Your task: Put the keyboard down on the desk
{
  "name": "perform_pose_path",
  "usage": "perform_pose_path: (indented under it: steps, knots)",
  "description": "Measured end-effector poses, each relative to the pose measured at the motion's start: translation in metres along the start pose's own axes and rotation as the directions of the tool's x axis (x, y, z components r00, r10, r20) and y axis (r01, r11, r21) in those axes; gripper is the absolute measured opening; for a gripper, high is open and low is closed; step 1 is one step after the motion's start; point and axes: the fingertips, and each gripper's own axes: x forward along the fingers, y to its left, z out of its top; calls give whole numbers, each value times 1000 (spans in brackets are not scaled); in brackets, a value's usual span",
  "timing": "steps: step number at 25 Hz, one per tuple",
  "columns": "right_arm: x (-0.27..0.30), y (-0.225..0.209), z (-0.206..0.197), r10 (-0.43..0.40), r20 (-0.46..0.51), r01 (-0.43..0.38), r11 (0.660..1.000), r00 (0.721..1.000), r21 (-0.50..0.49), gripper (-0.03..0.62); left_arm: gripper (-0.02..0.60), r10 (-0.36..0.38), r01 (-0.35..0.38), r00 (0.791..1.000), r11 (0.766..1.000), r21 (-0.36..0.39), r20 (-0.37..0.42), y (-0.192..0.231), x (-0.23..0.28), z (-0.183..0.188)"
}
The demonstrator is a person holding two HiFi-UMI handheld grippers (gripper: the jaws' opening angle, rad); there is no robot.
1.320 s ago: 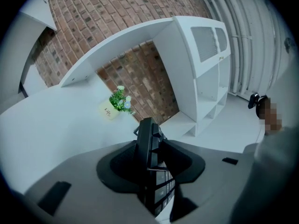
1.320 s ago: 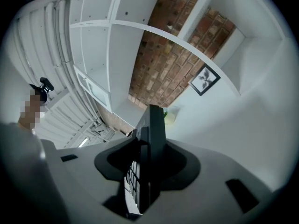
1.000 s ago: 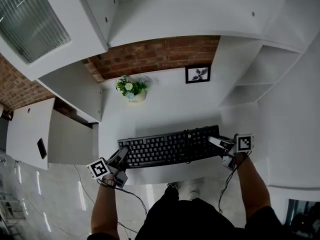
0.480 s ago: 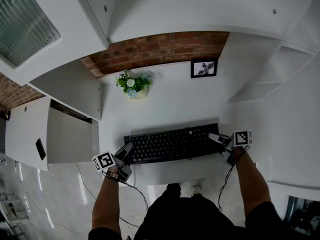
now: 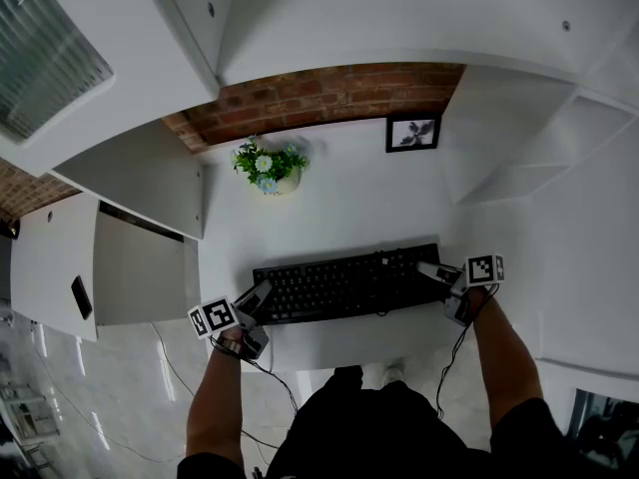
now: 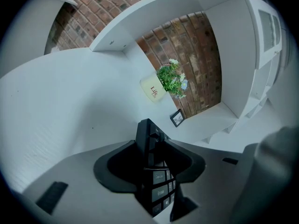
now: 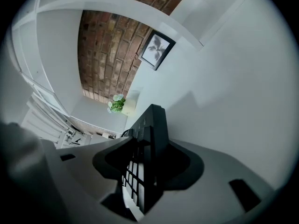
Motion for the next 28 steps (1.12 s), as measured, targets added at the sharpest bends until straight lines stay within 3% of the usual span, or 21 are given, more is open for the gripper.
perform_pose_path:
  steps: [14,16,20,28]
  knots:
    - [-1,-9,3,-130,-35,129,991,991,-40,226,204,165,-165,986,982,91,3,6,2,-4]
    - [-2,-10,4,-158,-34,156,986,987,-65,232,206,194,-192,981,972,133,2,6,2,-4]
    - [-3,-12,11,-230,-5,227,964,973,-139,250,210,261,-253,965,928,274,7,3,1,-2]
    - [-3,-18,11,-334,16,329,918,943,-223,264,210,293,-295,955,903,312,53,2,0,0]
